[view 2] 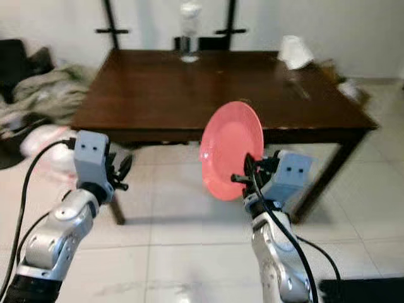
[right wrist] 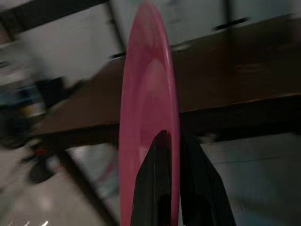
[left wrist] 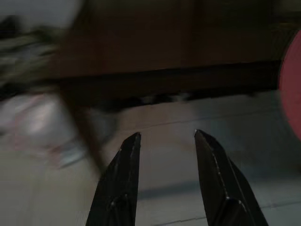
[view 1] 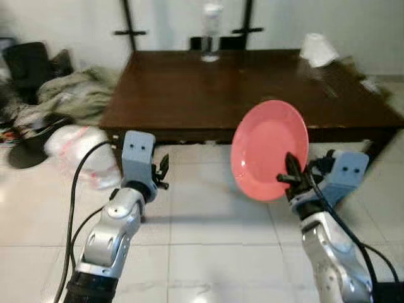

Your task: Setting the table

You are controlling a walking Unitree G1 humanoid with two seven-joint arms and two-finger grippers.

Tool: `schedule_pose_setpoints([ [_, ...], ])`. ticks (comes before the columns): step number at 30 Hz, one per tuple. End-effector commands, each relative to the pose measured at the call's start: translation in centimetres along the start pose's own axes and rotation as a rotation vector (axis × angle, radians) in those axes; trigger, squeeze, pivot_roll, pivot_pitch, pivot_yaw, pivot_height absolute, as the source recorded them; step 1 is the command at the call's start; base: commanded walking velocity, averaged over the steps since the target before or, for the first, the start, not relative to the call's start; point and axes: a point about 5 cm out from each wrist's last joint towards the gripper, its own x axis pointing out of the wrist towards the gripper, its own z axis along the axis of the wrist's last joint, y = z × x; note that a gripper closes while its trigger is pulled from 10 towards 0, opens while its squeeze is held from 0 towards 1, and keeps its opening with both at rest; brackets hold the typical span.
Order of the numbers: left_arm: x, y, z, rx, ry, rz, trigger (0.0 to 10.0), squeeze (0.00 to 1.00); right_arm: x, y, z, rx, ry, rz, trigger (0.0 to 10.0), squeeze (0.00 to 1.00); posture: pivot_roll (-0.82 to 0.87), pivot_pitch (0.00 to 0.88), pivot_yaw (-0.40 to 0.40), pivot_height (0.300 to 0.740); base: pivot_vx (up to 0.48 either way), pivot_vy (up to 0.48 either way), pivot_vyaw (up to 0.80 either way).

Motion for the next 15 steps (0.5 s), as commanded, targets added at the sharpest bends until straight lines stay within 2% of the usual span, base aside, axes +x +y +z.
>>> schedule_pose_setpoints([
  [1, -0.11, -0.16, -0.57, 0.005, 0.028, 0.005, 10.0, 0.0, -0.25, 0.11, 0.21, 0.018, -0.015, 0.01, 10.0, 0.0, 0.02, 0.086, 0.076, 0.74, 0.0, 0.0, 0.8],
  [15, 0.04, 0.1, -0.8, 0.037, 0.05, 0.068, 10.0, 0.0, -0.32, 0.41, 0.19, 0.052, -0.013, 0.033, 10.0, 0.0, 0.02, 0.089, 0.078, 0.74, 0.0, 0.0, 0.8],
])
